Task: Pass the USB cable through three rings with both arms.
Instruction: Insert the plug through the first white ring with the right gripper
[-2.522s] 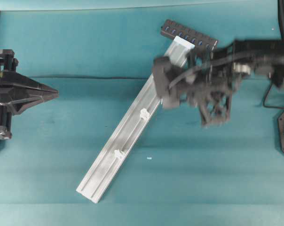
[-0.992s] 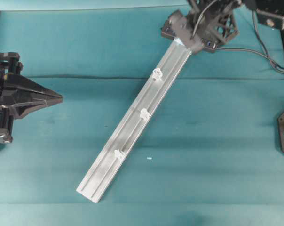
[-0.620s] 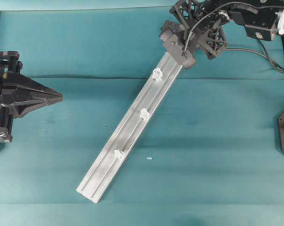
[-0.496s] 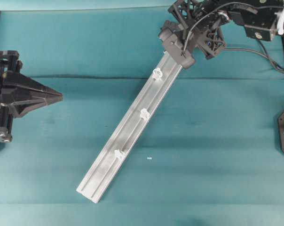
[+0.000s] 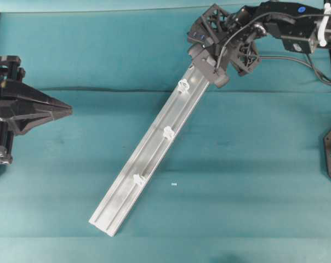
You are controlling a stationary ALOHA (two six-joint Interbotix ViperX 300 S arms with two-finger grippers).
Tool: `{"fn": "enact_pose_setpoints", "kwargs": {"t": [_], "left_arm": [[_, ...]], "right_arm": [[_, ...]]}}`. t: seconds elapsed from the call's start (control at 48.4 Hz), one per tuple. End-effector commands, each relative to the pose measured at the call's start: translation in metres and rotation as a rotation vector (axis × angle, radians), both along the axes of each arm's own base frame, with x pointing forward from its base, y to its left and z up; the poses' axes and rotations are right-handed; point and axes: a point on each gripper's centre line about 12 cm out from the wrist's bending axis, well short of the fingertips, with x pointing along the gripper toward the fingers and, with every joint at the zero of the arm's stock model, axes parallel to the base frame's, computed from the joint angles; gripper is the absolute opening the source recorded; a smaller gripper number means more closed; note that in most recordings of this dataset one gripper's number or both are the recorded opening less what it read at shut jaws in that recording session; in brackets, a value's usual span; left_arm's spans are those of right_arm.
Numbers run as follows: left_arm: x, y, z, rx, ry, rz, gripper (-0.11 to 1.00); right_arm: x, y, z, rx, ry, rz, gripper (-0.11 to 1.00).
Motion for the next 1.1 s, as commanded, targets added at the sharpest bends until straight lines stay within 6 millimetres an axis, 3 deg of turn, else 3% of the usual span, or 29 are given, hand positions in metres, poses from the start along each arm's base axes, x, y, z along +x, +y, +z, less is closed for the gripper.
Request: {"fn": "enact_pose_setpoints", "kwargs": {"t": [0.0, 0.62, 1.075], "left_arm": [[0.001, 0.0, 0.012, 0.002, -0.032, 0.001, 0.07], [0.009, 0.001, 0.01, 0.0, -0.014, 0.003, 0.07], [0.009, 0.001, 0.01, 0.002, -0.014, 0.002, 0.07]], "right_arm": [[0.0, -0.003, 0.001, 0.026, -0.015, 0.0, 0.08], [0.0, 0.0, 0.0, 0.073, -0.026, 0.025, 0.08], [0.011, 0.016, -0.008, 0.122, -0.036, 0.061, 0.08]]}}
